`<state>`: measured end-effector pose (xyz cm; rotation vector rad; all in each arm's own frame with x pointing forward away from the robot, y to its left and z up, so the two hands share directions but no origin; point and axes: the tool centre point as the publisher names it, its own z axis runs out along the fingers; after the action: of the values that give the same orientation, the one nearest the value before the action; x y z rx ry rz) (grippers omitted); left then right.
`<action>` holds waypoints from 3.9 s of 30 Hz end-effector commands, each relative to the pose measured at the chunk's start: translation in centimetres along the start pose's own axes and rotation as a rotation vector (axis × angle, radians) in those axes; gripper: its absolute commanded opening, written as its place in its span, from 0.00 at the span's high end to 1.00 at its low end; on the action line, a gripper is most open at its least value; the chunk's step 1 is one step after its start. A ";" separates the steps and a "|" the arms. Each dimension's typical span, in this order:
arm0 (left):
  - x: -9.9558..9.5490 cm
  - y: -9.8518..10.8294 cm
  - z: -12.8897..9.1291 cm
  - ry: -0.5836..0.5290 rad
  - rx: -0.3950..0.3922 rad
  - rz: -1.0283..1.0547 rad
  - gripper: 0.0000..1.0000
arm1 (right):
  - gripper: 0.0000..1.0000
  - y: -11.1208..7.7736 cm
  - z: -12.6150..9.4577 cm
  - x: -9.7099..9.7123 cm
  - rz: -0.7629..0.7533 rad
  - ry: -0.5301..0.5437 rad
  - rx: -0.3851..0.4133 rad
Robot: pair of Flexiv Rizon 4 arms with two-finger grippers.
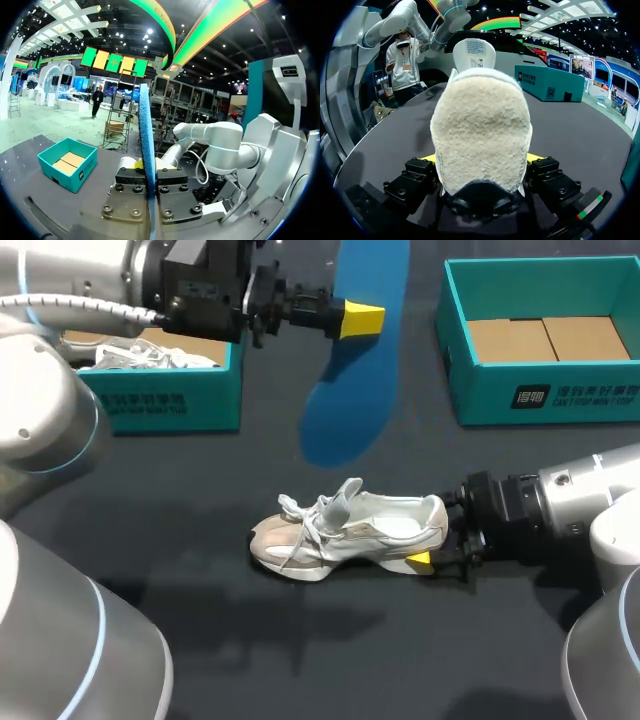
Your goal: Take the shoe out of the shoebox, open the shoe tongue, remove and reinsert the insole, then place the shoe into the shoebox
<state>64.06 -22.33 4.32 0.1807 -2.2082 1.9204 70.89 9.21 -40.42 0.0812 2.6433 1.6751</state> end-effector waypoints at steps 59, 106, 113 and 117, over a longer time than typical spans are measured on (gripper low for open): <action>2.8 2.6 -2.9 -0.016 0.061 -0.064 1.00 | 0.00 0.6 -3.4 0.1 0.112 -0.004 0.346; 2.8 2.6 -2.9 -0.016 0.061 -0.064 1.00 | 0.00 7.3 -4.0 0.5 0.256 -0.063 0.922; 2.8 2.6 -2.9 -0.016 0.061 -0.064 1.00 | 0.00 8.1 -3.3 0.6 0.239 -0.056 0.968; 2.8 2.6 -2.9 -0.016 0.061 -0.064 1.00 | 0.00 8.3 -3.1 0.6 0.239 -0.054 0.967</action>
<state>61.06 -18.87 2.95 0.2742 -2.1297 1.9568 70.27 9.45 -31.49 0.4433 3.1831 0.3267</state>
